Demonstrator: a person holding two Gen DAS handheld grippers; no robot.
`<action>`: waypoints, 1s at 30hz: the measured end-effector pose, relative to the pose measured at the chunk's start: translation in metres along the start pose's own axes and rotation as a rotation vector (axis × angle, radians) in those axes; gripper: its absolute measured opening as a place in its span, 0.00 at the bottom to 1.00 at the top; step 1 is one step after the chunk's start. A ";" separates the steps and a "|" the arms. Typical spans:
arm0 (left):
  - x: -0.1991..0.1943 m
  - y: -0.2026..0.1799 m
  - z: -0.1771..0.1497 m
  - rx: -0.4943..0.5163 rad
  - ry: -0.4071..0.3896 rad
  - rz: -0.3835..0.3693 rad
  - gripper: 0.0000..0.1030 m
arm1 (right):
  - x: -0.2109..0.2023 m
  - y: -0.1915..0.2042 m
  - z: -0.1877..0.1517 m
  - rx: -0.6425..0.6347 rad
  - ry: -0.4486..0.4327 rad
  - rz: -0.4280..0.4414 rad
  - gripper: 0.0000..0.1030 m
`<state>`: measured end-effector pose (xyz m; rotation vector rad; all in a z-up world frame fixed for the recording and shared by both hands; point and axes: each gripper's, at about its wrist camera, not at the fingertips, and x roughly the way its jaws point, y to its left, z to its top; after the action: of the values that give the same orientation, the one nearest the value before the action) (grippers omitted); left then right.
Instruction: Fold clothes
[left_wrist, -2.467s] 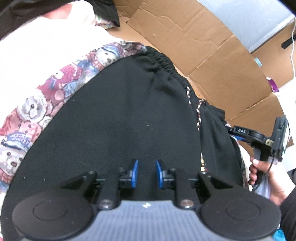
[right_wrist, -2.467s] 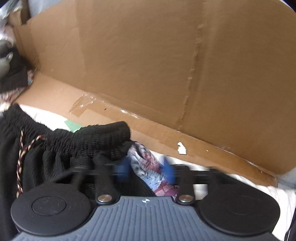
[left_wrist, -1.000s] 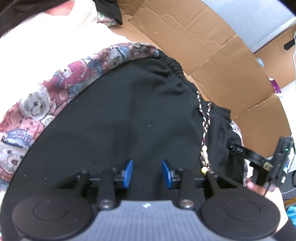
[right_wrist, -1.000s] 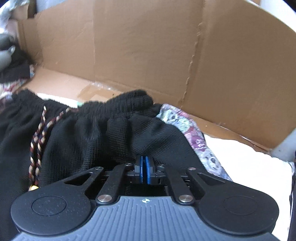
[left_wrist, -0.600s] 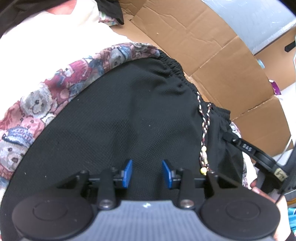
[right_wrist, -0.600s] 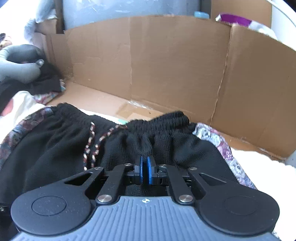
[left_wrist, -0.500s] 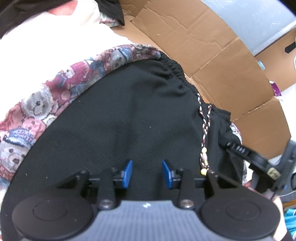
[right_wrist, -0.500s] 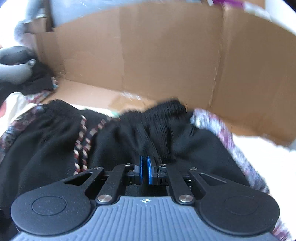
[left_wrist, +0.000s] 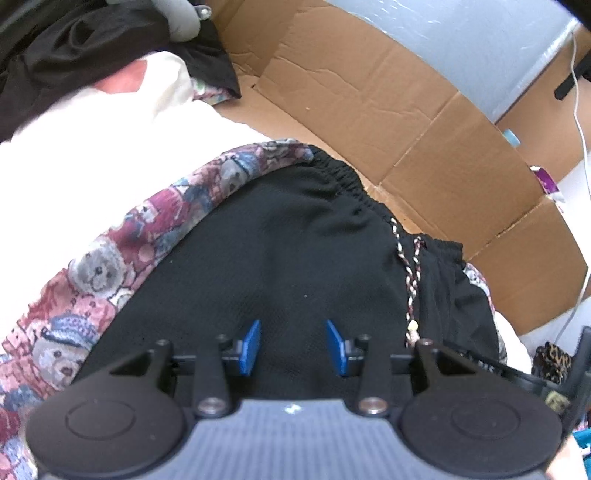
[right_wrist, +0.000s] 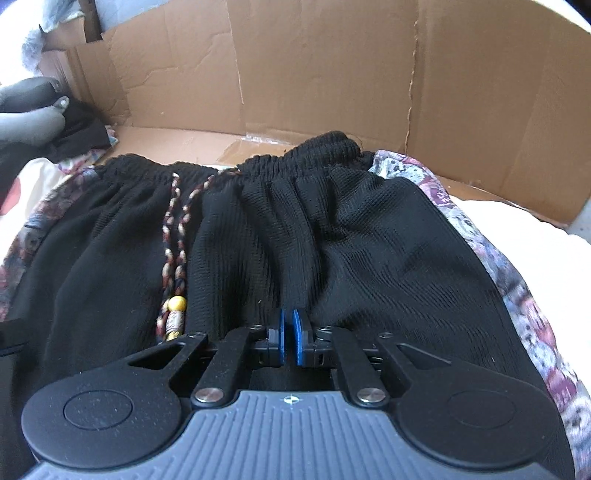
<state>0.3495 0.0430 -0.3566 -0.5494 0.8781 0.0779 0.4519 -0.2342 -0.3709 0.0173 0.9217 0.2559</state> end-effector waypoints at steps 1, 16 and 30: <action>0.000 -0.001 -0.001 0.003 0.000 0.000 0.41 | -0.004 0.001 -0.001 0.001 -0.010 0.008 0.09; 0.012 -0.027 -0.019 0.125 0.031 0.009 0.41 | 0.021 0.018 0.001 0.045 0.040 0.097 0.10; 0.010 -0.058 -0.039 0.277 0.063 -0.007 0.49 | -0.037 0.005 -0.074 0.139 0.088 0.105 0.10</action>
<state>0.3448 -0.0271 -0.3591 -0.2973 0.9306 -0.0673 0.3709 -0.2450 -0.3858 0.1844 1.0262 0.2918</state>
